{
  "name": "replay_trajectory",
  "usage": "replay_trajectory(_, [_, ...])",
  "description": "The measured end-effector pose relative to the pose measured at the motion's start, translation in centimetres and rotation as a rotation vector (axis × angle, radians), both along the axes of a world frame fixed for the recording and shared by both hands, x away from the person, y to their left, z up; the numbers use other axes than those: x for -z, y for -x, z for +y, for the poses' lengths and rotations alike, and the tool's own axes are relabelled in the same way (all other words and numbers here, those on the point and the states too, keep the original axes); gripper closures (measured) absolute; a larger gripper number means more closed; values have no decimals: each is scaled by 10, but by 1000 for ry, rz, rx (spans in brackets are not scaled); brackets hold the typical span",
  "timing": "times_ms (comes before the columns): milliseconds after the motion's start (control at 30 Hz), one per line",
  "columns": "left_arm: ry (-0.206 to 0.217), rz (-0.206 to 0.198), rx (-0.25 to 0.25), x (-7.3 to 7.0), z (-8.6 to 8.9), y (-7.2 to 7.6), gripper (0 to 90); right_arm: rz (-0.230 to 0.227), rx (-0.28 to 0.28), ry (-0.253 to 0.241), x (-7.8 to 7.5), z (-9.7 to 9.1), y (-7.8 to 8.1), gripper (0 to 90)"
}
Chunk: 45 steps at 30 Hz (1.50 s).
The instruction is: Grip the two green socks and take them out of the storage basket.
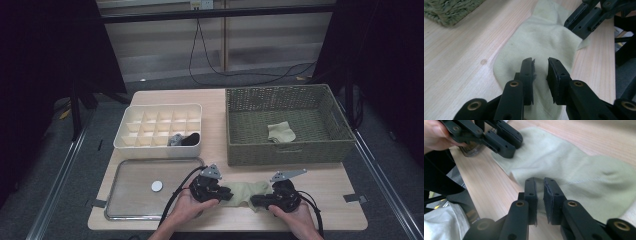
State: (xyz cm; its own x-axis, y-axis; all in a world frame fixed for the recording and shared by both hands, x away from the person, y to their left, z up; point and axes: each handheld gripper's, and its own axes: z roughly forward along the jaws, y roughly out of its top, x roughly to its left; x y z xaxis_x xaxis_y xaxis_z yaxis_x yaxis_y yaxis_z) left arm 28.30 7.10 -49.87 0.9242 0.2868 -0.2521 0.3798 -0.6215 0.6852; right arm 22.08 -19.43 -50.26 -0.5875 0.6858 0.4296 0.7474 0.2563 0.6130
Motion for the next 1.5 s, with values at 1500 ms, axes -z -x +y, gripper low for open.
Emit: replay_trajectory(1500, [20,40,94,-7,-45,15,758,-62,48,21,-9,-19,-64,644])
